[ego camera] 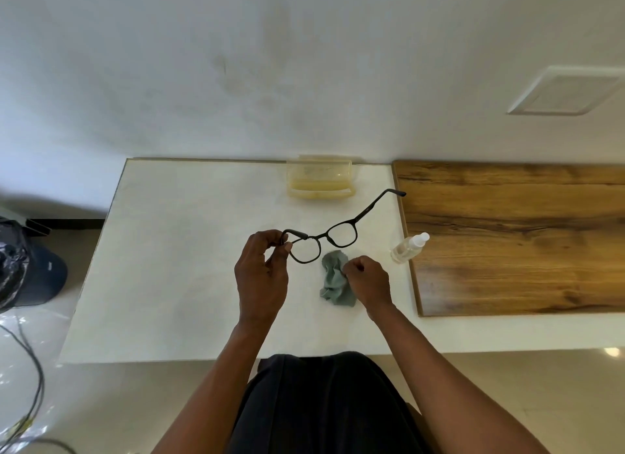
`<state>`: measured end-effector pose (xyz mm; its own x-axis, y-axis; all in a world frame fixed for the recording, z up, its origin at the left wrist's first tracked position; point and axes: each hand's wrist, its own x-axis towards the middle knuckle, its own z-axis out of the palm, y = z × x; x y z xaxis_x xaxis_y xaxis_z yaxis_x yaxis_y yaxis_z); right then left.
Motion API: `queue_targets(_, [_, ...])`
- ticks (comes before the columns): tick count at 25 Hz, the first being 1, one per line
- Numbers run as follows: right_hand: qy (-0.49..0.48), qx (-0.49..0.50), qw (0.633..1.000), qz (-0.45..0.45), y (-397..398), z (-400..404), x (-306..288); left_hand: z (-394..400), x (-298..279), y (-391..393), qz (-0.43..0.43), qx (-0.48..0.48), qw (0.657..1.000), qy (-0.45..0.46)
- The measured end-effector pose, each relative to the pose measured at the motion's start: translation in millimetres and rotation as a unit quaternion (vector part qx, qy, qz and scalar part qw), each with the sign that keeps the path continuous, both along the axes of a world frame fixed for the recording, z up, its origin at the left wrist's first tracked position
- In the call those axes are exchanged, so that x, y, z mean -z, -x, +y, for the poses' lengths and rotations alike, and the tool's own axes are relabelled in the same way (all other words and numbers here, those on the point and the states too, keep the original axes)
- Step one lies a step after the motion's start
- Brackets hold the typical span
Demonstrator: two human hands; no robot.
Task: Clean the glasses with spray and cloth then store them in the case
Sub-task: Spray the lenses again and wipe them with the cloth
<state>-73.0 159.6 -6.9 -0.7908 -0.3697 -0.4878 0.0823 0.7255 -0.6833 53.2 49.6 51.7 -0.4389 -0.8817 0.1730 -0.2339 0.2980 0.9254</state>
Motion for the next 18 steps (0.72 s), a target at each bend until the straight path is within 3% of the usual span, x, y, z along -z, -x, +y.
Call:
queue_targets(2, [0.1,0.09,0.986,-0.097,-3.3,7.0,-10.1,1.5,-1.6,2.6,0.007,-0.001,1.0,-0.011])
queue_targets(5, [0.214,0.211,0.932,-0.204,-7.5,16.8,-23.3,3.7,-5.0,5.4,0.02,-0.006,0.999,-0.036])
queue_targets(7, [0.219,0.261,0.906,-0.251,-8.3,21.1,-31.3,4.0,-4.3,6.8,0.023,-0.009,0.999,-0.044])
queue_targets(10, [0.169,0.264,0.908,-0.278,-8.4,24.3,-39.8,4.8,-1.8,7.6,0.023,-0.011,0.999,-0.046])
queue_targets(14, [0.106,0.166,0.956,-0.217,-10.2,26.7,-52.4,7.3,-3.7,7.1,0.025,-0.008,0.999,-0.045])
queue_targets(16, [0.044,0.063,0.99,-0.118,-10.8,29.6,-55.1,7.0,-4.2,7.1,0.023,-0.008,0.999,-0.045])
queue_targets(18, [-0.038,-0.037,0.999,0.002,-9.9,32.0,-57.5,6.6,-4.9,7.1,0.021,-0.009,0.999,-0.045])
